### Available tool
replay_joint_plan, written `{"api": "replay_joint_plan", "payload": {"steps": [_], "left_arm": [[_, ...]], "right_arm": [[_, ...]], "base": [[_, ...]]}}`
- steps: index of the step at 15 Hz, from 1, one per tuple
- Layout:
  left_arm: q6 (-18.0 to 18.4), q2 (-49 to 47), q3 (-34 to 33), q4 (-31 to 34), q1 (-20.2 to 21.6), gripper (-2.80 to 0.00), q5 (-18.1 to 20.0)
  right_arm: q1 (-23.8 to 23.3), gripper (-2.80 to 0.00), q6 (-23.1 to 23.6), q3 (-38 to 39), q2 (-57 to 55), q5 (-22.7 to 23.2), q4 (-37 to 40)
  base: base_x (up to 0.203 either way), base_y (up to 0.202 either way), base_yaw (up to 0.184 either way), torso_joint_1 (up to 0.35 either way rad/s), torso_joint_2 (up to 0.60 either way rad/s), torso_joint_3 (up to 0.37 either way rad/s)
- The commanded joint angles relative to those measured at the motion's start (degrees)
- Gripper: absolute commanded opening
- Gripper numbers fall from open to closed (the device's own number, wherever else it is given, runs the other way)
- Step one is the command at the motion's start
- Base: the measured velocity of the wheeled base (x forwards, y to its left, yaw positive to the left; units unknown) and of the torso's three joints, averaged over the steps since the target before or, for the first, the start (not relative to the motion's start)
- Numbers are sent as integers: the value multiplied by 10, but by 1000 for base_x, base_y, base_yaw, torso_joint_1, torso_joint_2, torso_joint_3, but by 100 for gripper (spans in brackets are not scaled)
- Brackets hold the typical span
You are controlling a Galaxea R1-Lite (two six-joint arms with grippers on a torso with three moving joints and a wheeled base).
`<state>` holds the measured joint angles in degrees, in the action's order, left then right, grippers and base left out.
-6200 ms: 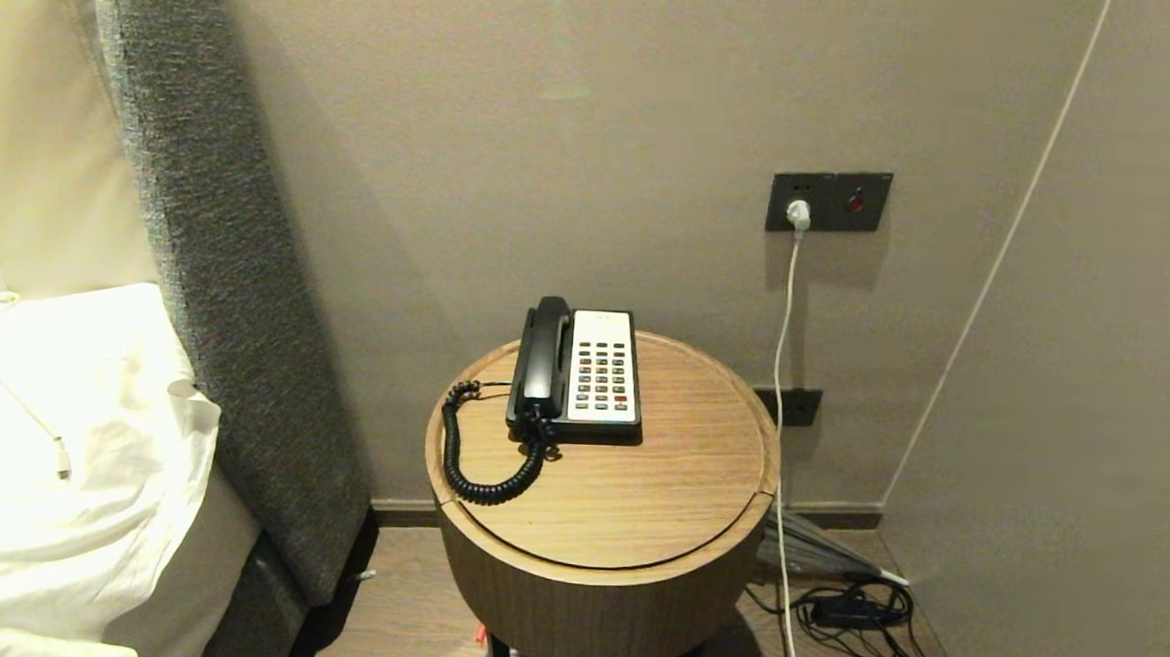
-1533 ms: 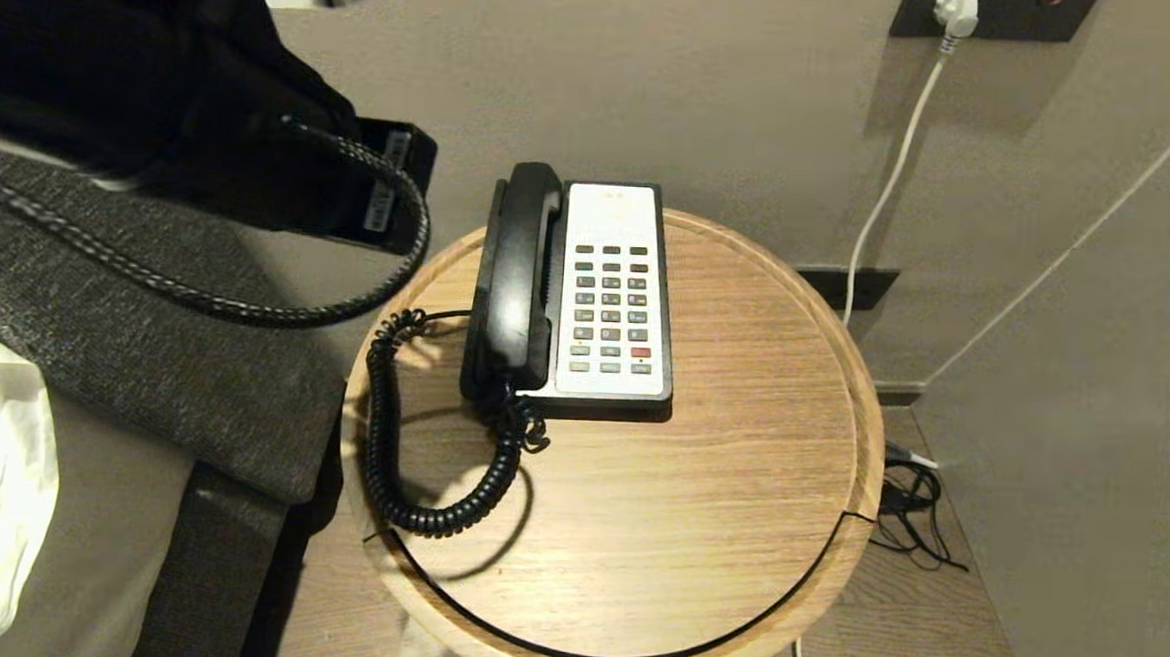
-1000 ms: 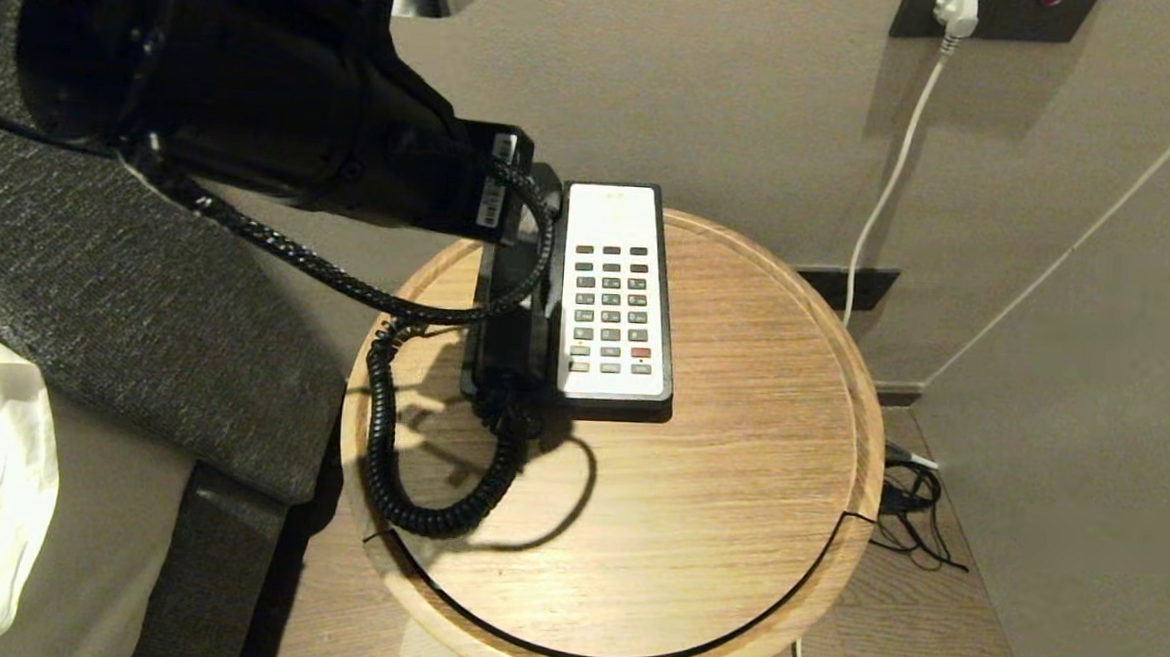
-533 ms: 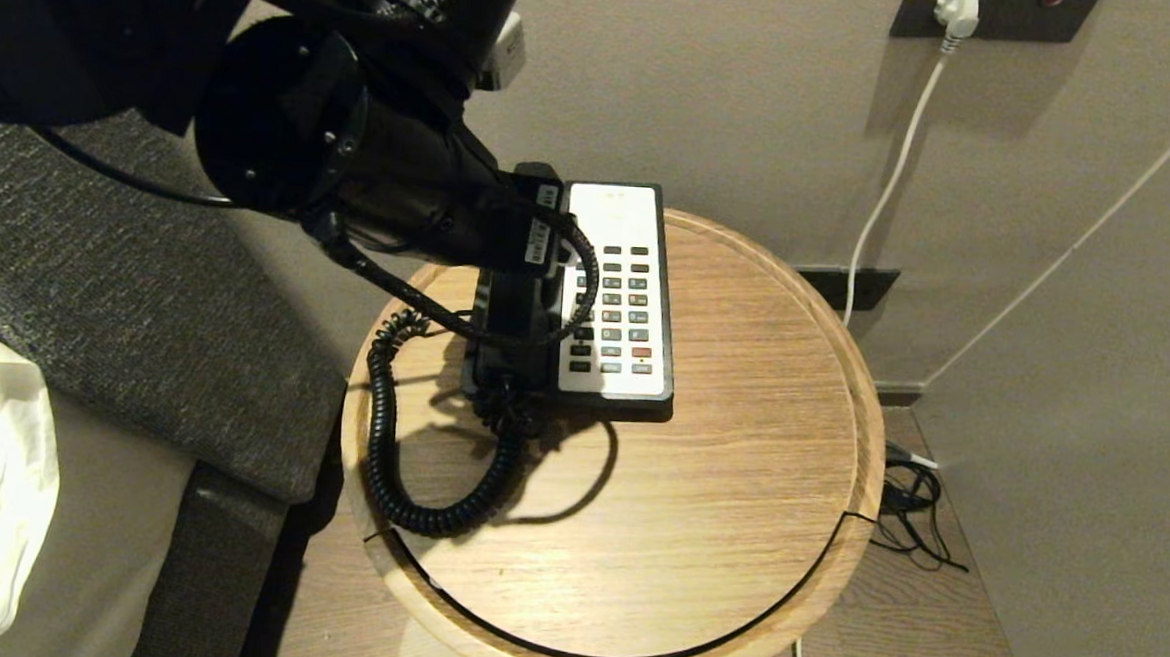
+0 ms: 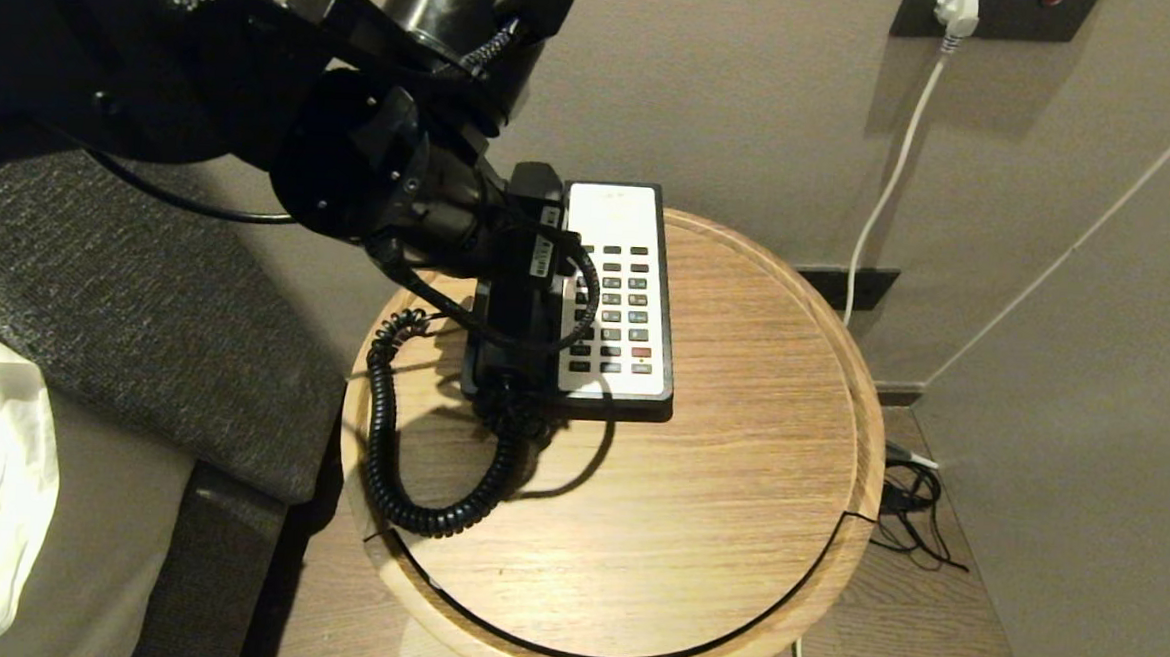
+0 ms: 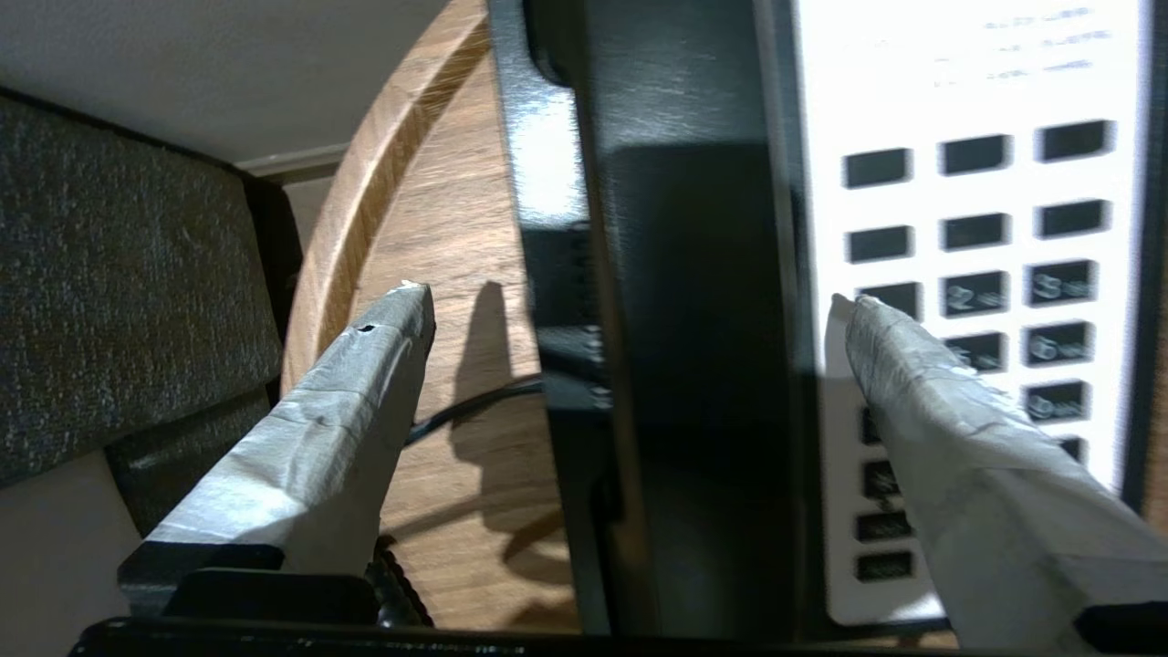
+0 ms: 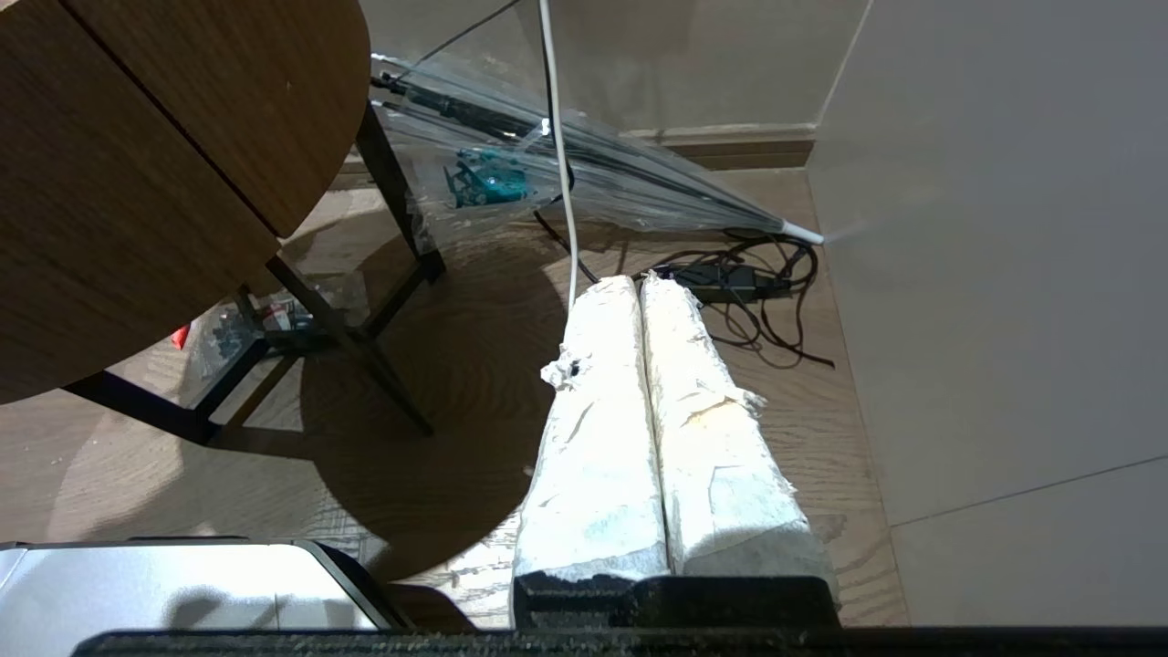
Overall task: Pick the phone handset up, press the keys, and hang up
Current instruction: Pick up the desk phone handset
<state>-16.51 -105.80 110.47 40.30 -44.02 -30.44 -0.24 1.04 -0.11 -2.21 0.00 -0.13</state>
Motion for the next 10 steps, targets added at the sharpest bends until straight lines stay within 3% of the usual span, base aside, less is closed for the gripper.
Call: {"api": "replay_joint_plan", "payload": {"steps": [1,5,10], "left_arm": [[-2,3,-1,3,2,0,-2],[-7,2,-2,6,-2,0,-1],[-43,-1,-1,8,-3,0,16]], "right_arm": [[0,-280,0,0,0,0,-1],[0,-280,0,0,0,0,0],[0,-280,0,-1,0,0,-1]], "base": [[0,0,0,0,0,0],[0,0,0,0,0,0],[0,0,0,0,0,0]]}}
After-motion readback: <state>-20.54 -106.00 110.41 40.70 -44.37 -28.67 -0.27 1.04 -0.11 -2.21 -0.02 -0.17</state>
